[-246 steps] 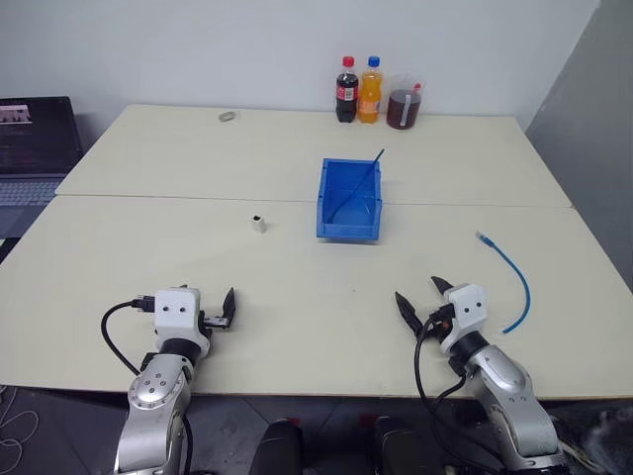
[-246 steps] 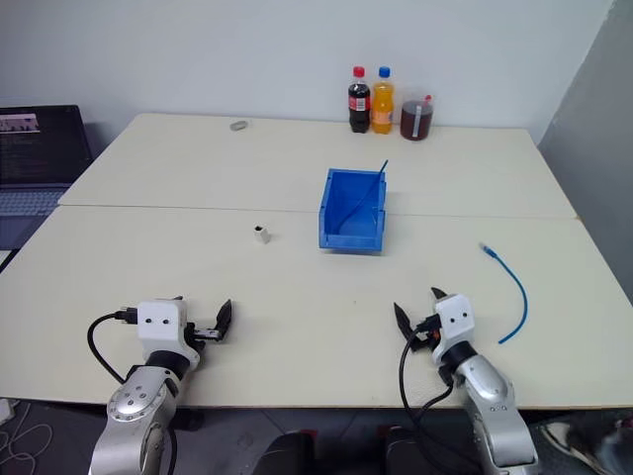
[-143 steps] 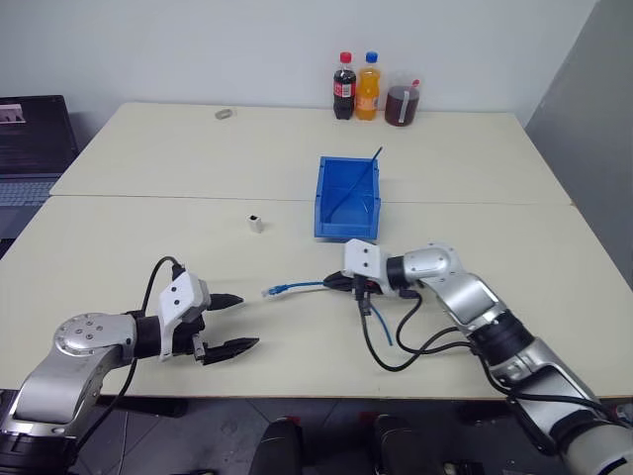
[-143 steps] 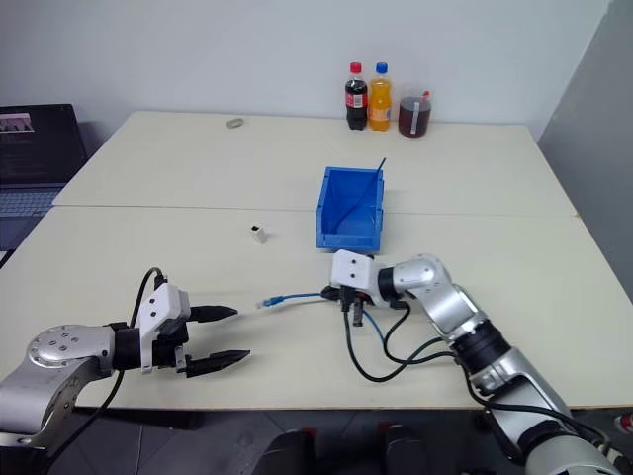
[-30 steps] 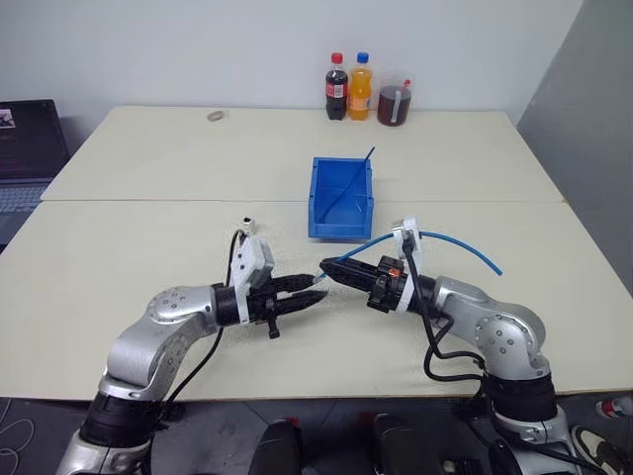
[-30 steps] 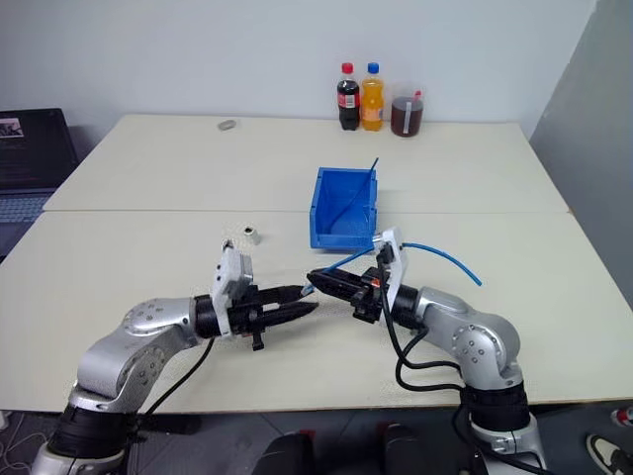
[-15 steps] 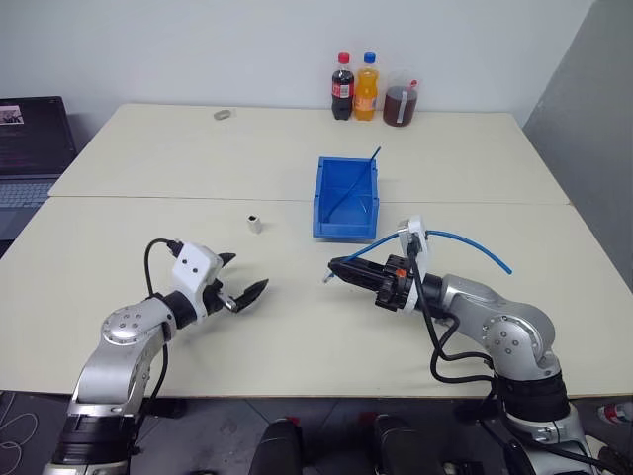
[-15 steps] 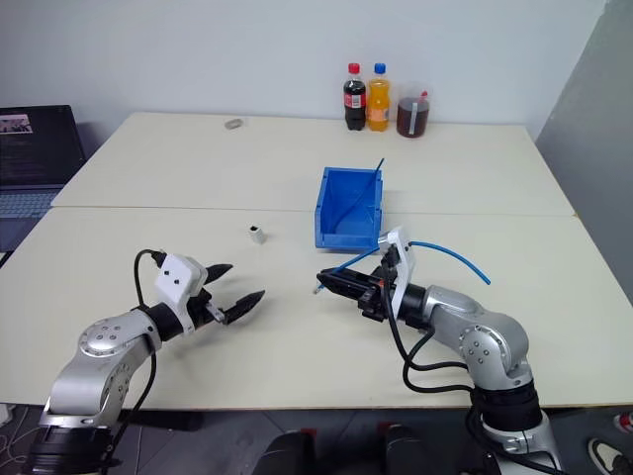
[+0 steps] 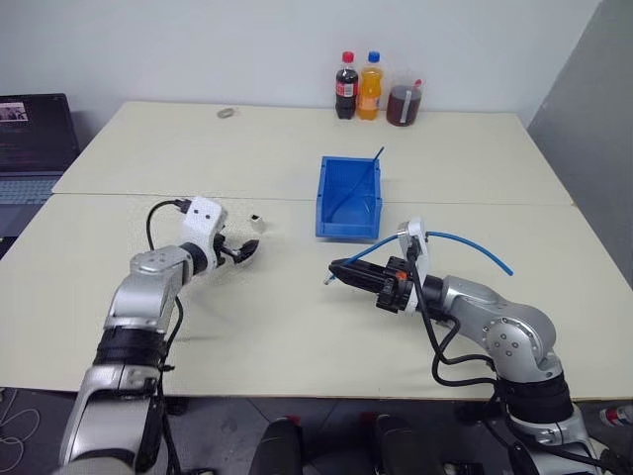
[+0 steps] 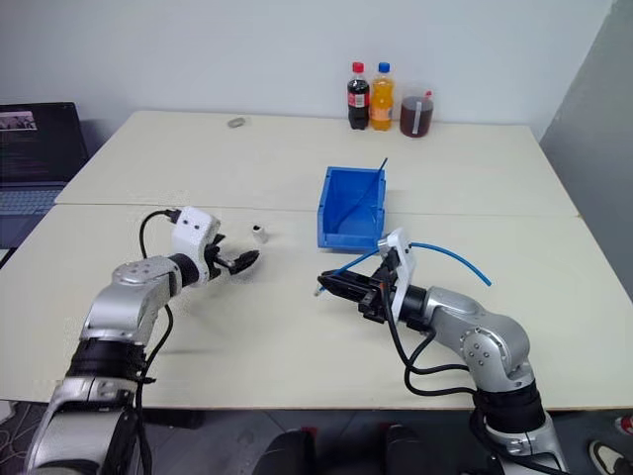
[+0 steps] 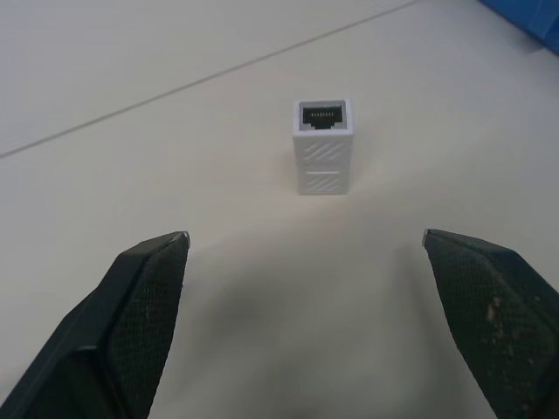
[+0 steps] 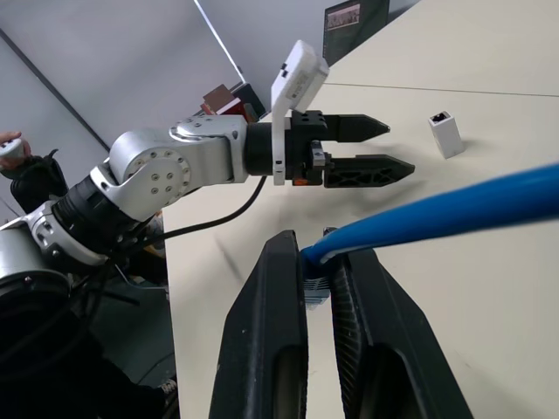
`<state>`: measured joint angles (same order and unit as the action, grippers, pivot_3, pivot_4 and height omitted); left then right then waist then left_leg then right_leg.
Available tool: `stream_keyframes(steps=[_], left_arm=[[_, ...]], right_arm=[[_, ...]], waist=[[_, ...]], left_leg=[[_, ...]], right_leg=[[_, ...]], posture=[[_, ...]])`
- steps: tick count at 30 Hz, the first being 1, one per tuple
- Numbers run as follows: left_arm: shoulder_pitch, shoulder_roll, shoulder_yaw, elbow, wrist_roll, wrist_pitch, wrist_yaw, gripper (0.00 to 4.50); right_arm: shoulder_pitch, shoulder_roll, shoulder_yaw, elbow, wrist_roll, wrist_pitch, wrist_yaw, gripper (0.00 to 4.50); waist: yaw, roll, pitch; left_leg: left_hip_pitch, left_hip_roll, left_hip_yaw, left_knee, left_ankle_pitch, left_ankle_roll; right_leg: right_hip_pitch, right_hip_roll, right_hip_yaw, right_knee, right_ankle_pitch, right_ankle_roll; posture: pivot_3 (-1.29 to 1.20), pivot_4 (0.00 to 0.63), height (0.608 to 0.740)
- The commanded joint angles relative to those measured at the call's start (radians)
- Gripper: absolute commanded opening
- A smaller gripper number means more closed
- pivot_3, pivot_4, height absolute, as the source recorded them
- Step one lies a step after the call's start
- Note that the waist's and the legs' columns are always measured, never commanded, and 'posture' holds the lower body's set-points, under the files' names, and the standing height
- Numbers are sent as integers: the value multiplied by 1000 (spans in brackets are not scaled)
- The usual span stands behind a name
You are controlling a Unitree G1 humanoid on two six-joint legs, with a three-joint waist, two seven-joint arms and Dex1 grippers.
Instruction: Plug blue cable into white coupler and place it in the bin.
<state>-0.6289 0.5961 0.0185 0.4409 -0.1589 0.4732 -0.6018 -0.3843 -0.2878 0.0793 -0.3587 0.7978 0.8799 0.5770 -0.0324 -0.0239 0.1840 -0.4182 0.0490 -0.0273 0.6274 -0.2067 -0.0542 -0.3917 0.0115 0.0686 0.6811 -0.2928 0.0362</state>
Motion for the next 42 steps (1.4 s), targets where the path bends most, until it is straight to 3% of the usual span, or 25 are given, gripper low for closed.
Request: stream_keyframes(steps=[1,9,27,31,42], left_arm=[[-108,-14,-7,147,23,-62,-30,4500],[-224,-76,-28,340,70,-155,-51,4500],[-268,-123,2,471,83,-212,-33,4500],[-273,-127,2,487,87,-219,-36,3931],[-283,-125,0,522,101,-253,-39,1696]], right_arm=[[-3,3,-6,-53,6,-19,-7,99],[-3,2,-2,-65,8,-15,-12,98],[3,6,1,-66,6,-18,-16,93],[4,6,1,-68,6,-18,-15,92],[13,15,-3,-76,20,-10,-24,92]], waist=[[0,0,0],[0,0,0],[0,0,0],[0,0,0],[0,0,0]], left_leg=[[0,0,0,0,0,0],[-1,0,0,0,0,0],[-3,0,0,1,0,0],[-3,0,0,1,0,0],[-3,0,0,1,0,0]], right_leg=[[0,0,0,0,0,0],[-1,0,0,0,0,0],[-2,0,-1,1,0,0],[-2,0,0,1,0,0],[-2,0,-1,1,1,0]], posture=[[0,150,740],[0,150,740],[0,150,740],[0,150,740],[0,150,740]])
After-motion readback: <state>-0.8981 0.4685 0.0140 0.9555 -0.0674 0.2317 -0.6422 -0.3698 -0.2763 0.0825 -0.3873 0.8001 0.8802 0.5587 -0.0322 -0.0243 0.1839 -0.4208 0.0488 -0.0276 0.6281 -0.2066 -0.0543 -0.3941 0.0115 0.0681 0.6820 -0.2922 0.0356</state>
